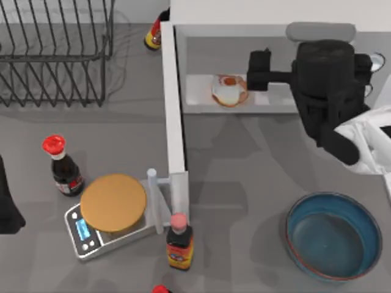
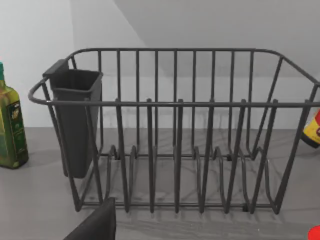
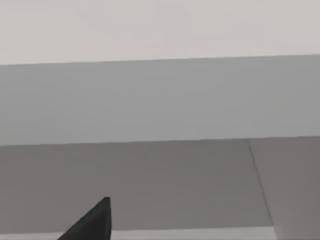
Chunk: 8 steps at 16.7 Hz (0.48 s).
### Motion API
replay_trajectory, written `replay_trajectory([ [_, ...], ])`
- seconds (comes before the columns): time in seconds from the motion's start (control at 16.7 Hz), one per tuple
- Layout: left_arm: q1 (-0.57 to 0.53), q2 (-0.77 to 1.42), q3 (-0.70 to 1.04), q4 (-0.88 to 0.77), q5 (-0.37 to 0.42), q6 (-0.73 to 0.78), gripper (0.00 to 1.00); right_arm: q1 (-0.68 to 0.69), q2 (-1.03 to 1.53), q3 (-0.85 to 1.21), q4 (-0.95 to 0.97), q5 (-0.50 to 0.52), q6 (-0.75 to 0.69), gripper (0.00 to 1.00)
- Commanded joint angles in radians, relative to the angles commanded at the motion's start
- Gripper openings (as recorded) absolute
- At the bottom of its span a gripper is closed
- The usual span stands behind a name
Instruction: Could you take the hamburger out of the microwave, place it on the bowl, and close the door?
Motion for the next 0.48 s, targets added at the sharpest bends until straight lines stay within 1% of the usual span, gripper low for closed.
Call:
replay_trajectory([
  [0.24, 0.0, 0.0, 0.0, 0.0, 0.0, 0.0, 1.0, 0.086, 0.336, 0.169, 0.107, 0.085, 0.037, 1.0],
  [0.48, 0.0, 0.0, 0.0, 0.0, 0.0, 0.0, 1.0, 0.144, 0.564, 0.283, 0.179, 0.141, 0.062, 1.0],
])
